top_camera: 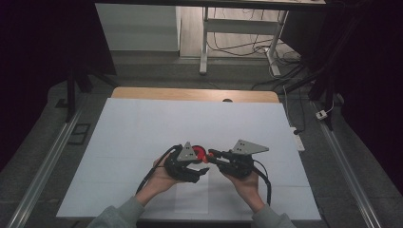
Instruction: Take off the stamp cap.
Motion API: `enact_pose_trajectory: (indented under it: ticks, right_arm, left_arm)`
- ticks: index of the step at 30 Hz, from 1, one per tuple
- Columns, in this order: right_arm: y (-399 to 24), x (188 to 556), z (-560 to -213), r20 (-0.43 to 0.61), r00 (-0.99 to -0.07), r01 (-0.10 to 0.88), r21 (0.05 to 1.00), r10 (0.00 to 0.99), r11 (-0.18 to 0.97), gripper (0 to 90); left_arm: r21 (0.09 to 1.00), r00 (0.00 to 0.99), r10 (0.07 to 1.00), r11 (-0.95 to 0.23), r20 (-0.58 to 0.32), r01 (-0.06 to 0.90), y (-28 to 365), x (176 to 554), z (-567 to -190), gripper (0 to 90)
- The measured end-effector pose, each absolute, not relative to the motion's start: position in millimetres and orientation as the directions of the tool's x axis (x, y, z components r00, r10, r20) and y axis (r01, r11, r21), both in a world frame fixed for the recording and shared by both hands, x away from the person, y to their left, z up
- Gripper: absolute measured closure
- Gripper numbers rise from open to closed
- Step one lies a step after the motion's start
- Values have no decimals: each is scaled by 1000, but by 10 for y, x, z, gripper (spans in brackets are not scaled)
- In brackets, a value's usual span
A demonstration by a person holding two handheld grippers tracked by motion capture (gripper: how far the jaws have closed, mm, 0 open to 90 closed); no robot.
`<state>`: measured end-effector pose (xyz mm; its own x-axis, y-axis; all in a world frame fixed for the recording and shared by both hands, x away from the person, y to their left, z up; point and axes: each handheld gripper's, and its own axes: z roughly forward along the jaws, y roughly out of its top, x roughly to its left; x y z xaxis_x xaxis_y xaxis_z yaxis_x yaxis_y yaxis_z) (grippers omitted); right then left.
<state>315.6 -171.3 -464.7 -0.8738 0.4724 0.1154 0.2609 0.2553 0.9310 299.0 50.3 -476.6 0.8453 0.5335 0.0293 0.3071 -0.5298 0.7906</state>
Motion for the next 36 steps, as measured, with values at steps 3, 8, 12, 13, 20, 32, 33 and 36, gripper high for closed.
enact_pose_trajectory:
  ticks: [3, 8, 12, 13, 20, 32, 33, 36]
  right_arm:
    - [-1708, 3155, -4648, 117, -874, 261, 932, 472, 253, 723]
    - [-1697, 3156, -4659, 119, -875, 265, 929, 469, 258, 723]
    - [-1692, 3153, -4663, 119, -876, 264, 929, 468, 259, 723]
    - [-1691, 3153, -4663, 118, -876, 263, 929, 467, 260, 722]
    - [-1692, 3155, -4667, 120, -876, 266, 928, 468, 260, 723]
    - [-1686, 3155, -4677, 121, -877, 267, 927, 464, 263, 723]
    - [-1685, 3153, -4677, 121, -878, 267, 927, 464, 263, 723]
    - [-1679, 3150, -4679, 123, -878, 268, 927, 462, 263, 723]
  left_arm:
    - [789, 845, 534, -533, 33, 306, 485, 2999, -4767, 343]
    - [791, 848, 530, -534, 36, 300, 462, 3013, -4773, 412]
    - [794, 851, 524, -530, 33, 296, 458, 3020, -4768, 462]
    - [794, 853, 521, -532, 33, 294, 458, 3022, -4767, 472]
    - [789, 859, 511, -542, 36, 290, 444, 3027, -4777, 507]
    - [783, 865, 501, -555, 45, 281, 434, 3031, -4784, 565]
    - [783, 865, 500, -556, 46, 280, 434, 3031, -4784, 568]
    - [782, 864, 501, -557, 48, 279, 434, 3031, -4785, 576]
